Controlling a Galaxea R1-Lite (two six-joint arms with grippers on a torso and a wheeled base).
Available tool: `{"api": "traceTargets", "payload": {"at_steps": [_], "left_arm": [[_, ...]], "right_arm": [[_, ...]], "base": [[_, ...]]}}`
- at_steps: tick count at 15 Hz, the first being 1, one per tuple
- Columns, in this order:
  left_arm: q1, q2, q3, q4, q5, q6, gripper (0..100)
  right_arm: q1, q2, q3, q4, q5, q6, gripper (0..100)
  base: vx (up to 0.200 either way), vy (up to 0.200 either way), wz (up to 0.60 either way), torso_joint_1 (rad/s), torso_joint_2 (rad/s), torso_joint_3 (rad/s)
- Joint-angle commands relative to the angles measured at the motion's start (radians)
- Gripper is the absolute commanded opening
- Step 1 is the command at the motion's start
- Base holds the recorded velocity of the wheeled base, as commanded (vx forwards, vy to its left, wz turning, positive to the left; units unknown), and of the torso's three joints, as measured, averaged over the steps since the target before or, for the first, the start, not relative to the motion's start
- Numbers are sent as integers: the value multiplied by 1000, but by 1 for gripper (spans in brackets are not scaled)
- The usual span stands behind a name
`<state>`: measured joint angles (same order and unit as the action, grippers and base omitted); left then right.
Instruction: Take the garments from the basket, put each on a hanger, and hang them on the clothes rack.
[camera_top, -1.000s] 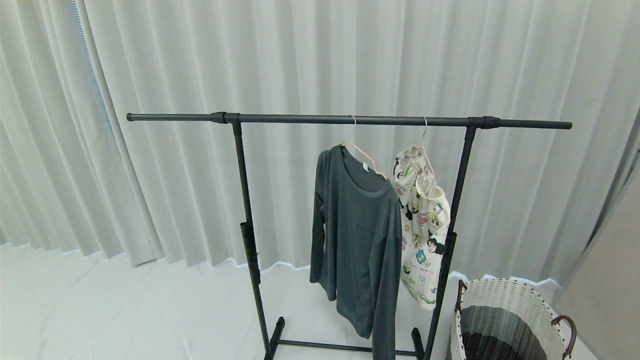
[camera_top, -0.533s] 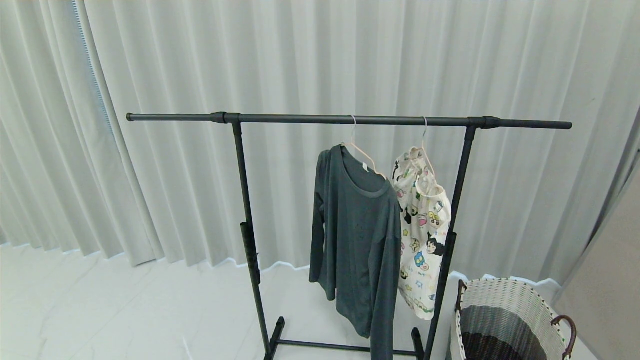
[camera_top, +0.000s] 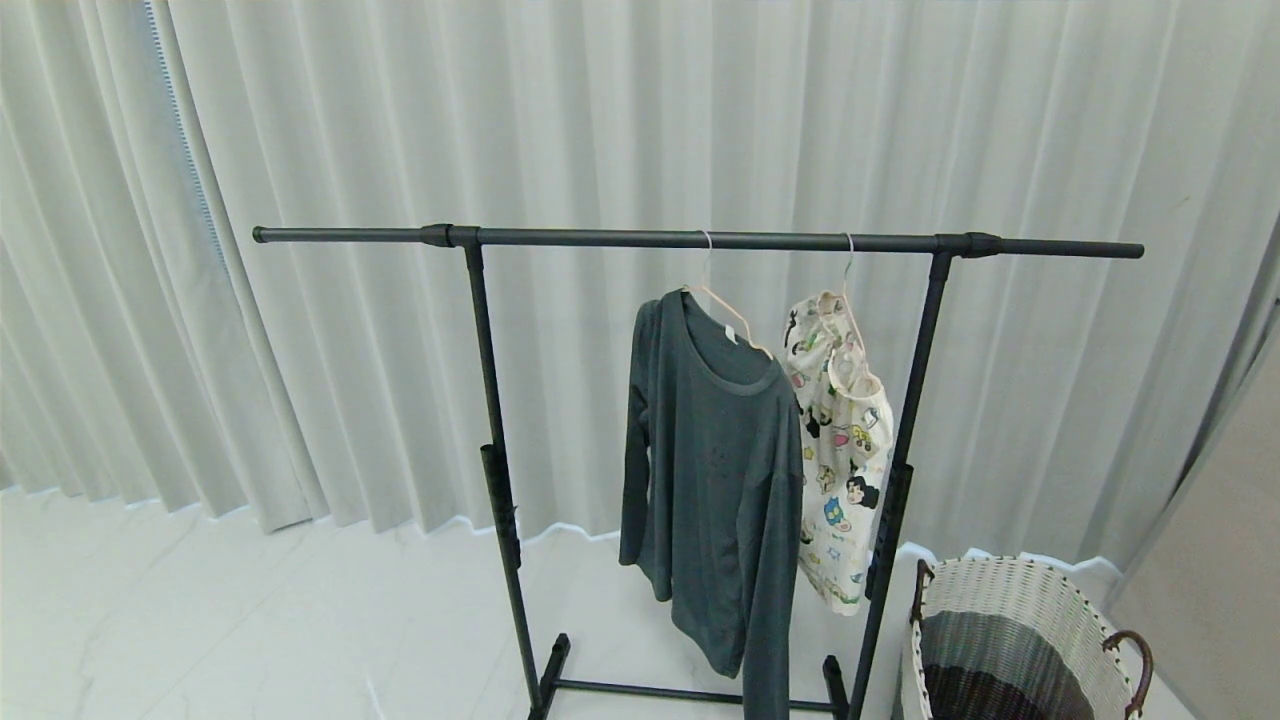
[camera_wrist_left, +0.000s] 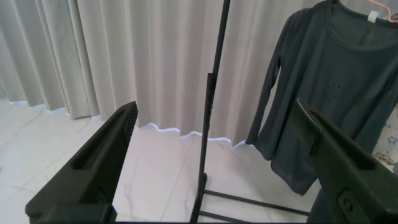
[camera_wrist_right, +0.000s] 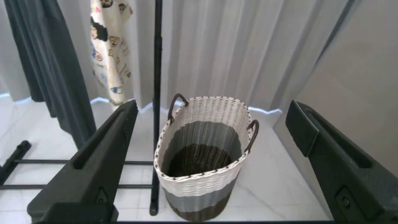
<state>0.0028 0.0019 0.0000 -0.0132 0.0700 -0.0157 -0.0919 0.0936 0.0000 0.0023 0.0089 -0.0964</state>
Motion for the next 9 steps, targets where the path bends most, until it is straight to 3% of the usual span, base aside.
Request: {"api": "traceTargets", "payload": {"at_steps": [1, 2, 3, 6, 9], "left_arm": [[0, 0, 0, -1, 1, -4, 100], [0, 0, 0, -1, 1, -9, 100], [-1, 0, 0, -1, 1, -12, 100], [-1, 0, 0, -1, 1, -12, 100], [-1, 0, 0, -1, 1, -12, 100]], "right_arm": [[6, 3, 0, -1, 0, 0, 100], [18, 1, 0, -1, 0, 1, 100], [132, -26, 0, -1, 0, -2, 100], [106, -64, 0, -1, 2, 18, 100], [92, -94, 0, -5, -56, 104, 100]], "base": [[0, 0, 0, 0, 0, 0], [0, 0, 0, 0, 0, 0], [0, 0, 0, 0, 0, 0], [0, 0, 0, 0, 0, 0], [0, 0, 0, 0, 0, 0]]}}
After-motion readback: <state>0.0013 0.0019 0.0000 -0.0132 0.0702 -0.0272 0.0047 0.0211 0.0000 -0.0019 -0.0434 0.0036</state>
